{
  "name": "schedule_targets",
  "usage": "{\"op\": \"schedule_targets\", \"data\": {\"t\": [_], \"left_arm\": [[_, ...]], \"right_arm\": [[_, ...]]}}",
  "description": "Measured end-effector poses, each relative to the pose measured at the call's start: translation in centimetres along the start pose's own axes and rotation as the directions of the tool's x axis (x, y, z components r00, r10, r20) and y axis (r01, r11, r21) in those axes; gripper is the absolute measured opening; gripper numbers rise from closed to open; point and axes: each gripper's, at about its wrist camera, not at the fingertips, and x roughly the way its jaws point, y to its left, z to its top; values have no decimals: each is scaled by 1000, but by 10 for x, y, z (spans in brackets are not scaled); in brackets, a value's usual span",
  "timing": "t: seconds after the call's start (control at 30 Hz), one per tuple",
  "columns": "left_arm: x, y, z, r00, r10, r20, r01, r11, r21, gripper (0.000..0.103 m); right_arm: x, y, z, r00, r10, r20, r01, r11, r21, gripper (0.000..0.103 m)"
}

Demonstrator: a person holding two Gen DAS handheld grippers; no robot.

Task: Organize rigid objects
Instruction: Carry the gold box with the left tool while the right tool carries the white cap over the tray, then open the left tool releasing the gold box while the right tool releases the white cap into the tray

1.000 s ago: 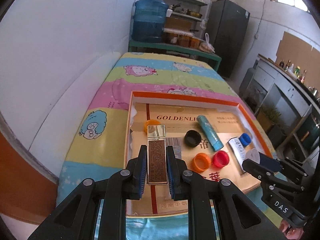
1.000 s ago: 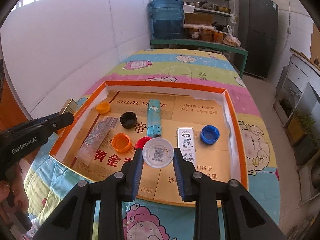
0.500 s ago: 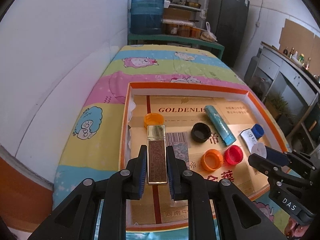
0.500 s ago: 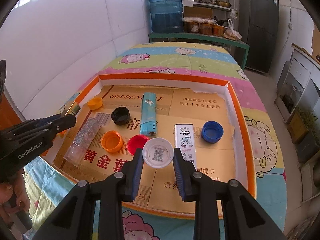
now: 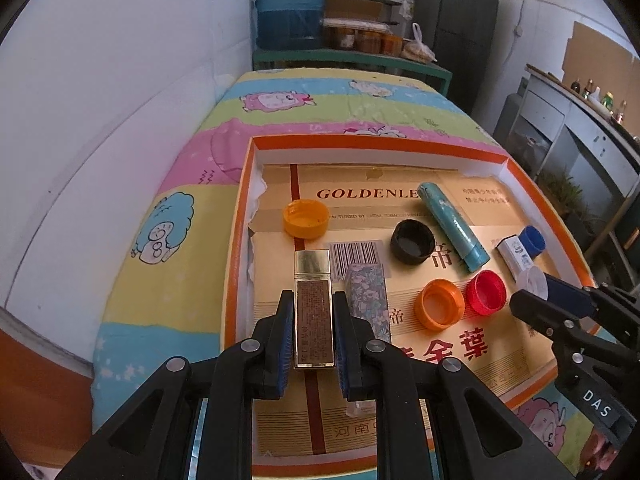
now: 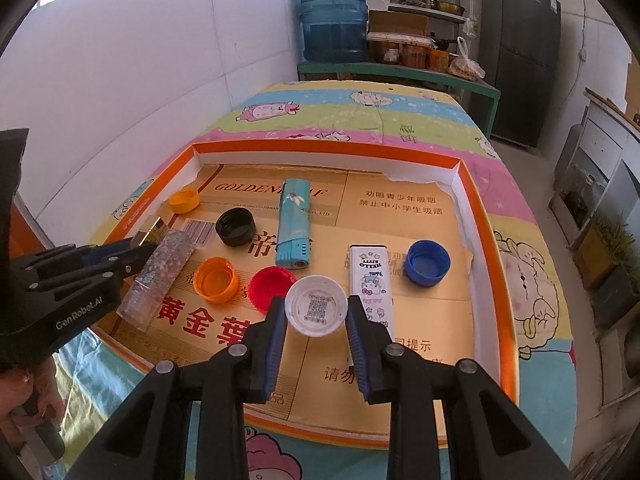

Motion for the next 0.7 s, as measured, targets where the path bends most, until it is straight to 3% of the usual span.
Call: {"op": "schedule_targets", "data": {"t": [0.4,0.7], "left_arm": [[4,7,1,1000,-19,-11,19,1000,-25,19],[2,5,0,999,-34,-3,34,999,-23,27]], "right_arm": [[0,5,1,1000,-24,-2,23,999,-27,31],[2,7,0,1000,-19,-13,19,999,-34,31]]}}
